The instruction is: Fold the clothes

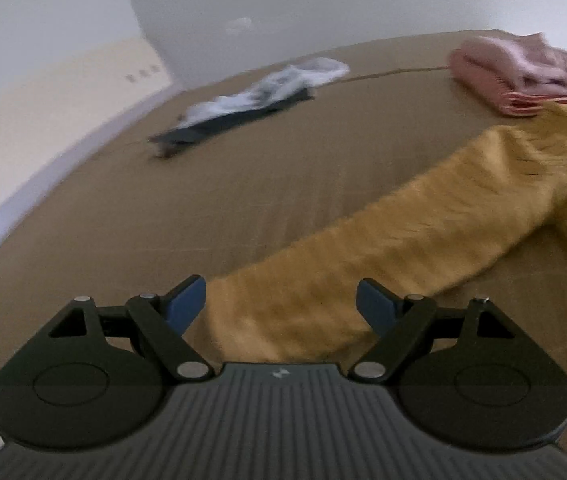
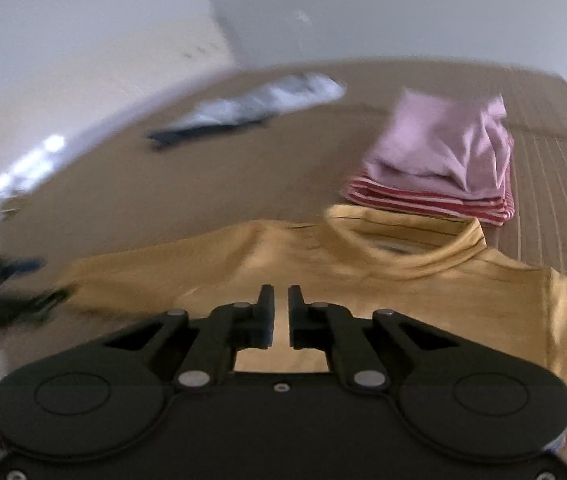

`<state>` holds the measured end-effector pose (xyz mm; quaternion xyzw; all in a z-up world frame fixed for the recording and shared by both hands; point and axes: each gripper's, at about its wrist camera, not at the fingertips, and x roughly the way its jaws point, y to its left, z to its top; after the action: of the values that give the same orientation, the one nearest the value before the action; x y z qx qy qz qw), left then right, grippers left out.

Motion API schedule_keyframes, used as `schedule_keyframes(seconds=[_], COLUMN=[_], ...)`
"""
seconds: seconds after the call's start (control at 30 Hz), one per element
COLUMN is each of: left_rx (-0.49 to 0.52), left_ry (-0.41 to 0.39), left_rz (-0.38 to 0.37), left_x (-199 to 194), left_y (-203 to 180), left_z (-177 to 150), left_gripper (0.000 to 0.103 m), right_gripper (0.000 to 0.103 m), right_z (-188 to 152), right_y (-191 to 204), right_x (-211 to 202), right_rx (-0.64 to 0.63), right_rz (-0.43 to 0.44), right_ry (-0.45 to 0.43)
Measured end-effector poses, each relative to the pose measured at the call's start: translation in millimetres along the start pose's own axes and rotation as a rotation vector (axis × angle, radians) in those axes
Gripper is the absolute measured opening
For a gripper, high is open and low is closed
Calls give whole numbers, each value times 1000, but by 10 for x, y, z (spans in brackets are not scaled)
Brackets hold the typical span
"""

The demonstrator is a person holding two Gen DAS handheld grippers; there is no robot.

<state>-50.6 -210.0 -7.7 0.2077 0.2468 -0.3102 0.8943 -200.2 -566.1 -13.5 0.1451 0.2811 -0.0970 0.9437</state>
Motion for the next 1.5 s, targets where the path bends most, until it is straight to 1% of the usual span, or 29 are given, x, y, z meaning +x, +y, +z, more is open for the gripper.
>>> schedule_keyframes(seconds=[0.1, 0.17, 0.23, 0.33, 0.37, 0.47, 0.53, 0.6, 0.67, 0.77, 0.8, 0.87, 0.9, 0.93, 1.0, 1.07, 1.13, 1.17, 1.23, 1.3, 1.37, 1.4, 1.5], left_rx=[-101, -148, -89, 52, 115, 230, 297, 311, 315, 312, 308, 293, 281, 258, 173, 85, 23, -2, -49, -95, -142, -164, -233], left_ry=[-12, -18, -5, 39, 65, 149, 120, 114, 109, 102, 101, 101, 101, 97, 58, 17, -3, -5, -7, -9, -11, -12, -15], left_rz=[-277, -466, -595, -667, -679, -629, -608, -601, -603, -616, -622, -640, -653, -667, -674, -679, -620, -576, -483, -391, -298, -252, -112], left_x=[-94, -190, -211, -293, -307, -241, -284, -328, -360, -415, -418, -415, -407, -445, -478, -507, -474, -418, -295, -172, -50, 12, 196], left_y=[-150, -327, -633, -1130, -1281, -1546, -1632, -1626, -1613, -1570, -1558, -1505, -1460, -1398, -1157, -908, -678, -596, -441, -286, -131, -54, 178], left_z=[23, 42, 60, -21, -54, -198, -295, -344, -377, -424, -430, -416, -393, -351, -273, -197, -157, -148, -134, -120, -106, -99, -78], left_gripper=[86, 86, 86, 86, 86, 86, 88, 88, 88, 89, 89, 89, 89, 90, 90, 90, 90, 90, 90, 90, 90, 90, 90], right_gripper=[8, 11, 12, 12, 12, 11, 9, 6, 6, 7, 8, 20, 36, 45, 46, 46, 46, 46, 46, 46, 46, 46, 46], right_z=[254, 321, 358, 414, 432, 488, 525, 569, 612, 624, 635, 648, 631, 596, 448, 227, -56, -210, -481, -747, -938, -996, -1124], right_y=[-120, -175, -222, -292, -316, -386, -434, -481, -518, -527, -519, -452, -405, -351, -209, -77, 50, 135, 349, 587, 823, 940, 1170], right_x=[633, 824, 949, 1136, 1198, 1385, 1510, 1625, 1686, 1738, 1714, 1578, 1461, 1314, 998, 725, 491, 402, 283, 171, 105, 103, 209], right_rx=[32, 43, 51, 63, 67, 79, 88, 105, 138, 134, 138, 118, 101, 79, 35, 9, -2, -18, -67, -135, -196, -222, -246], right_rz=[-76, -97, -109, -128, -134, -153, -165, -176, -182, -191, -192, -182, -174, -163, -142, -78, 22, 61, 102, 161, 233, 246, 212], right_ry=[106, 129, 137, 150, 155, 167, 176, 179, 157, 153, 155, 152, 130, 92, 37, 23, 31, 44, 69, 82, 86, 82, 99])
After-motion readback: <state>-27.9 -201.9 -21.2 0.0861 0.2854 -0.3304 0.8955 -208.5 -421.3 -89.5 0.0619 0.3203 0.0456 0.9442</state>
